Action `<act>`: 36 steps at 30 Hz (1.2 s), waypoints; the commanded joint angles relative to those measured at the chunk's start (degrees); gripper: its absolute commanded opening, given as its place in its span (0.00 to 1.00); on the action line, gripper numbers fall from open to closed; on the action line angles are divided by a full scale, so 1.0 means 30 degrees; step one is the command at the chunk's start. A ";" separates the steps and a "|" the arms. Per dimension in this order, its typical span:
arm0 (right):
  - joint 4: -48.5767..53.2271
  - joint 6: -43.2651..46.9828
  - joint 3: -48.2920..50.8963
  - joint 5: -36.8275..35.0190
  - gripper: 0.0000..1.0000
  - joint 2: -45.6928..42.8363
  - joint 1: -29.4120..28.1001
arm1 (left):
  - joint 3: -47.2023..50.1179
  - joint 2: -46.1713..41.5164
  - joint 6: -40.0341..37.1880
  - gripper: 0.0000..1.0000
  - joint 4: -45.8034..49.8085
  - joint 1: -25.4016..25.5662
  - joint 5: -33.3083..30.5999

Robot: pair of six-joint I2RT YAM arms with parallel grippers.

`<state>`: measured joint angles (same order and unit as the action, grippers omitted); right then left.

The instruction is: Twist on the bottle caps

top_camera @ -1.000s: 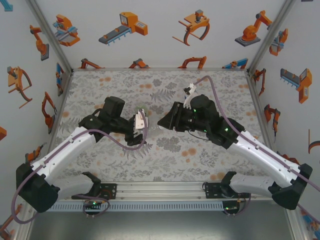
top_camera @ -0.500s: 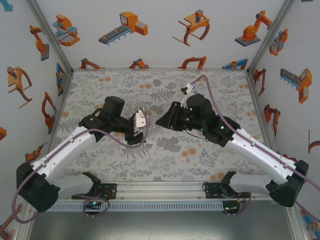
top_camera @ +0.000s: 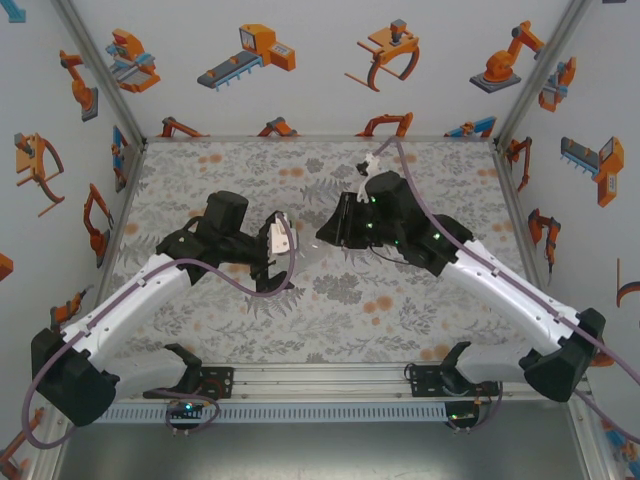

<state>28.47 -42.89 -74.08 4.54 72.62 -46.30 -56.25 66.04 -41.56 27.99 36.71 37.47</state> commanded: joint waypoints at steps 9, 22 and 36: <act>0.3003 0.7381 -0.5012 -0.2234 0.17 0.5521 0.3268 | -0.0227 -0.0693 0.2546 0.97 -0.1135 -0.0043 -0.2780; 0.3281 1.2779 -1.0930 -0.3601 0.17 1.2379 0.4908 | -0.0996 0.0010 0.6047 0.97 -0.1719 -0.0651 -0.6458; 0.3936 1.4006 -1.3663 -0.2927 0.32 1.5820 0.5474 | -0.1432 0.1021 0.5941 0.97 -0.1182 -0.0752 -0.5973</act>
<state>39.48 -1.83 -113.34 -4.97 119.63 -30.22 -58.39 68.62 -24.82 23.81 34.79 18.68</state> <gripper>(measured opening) 0.349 0.966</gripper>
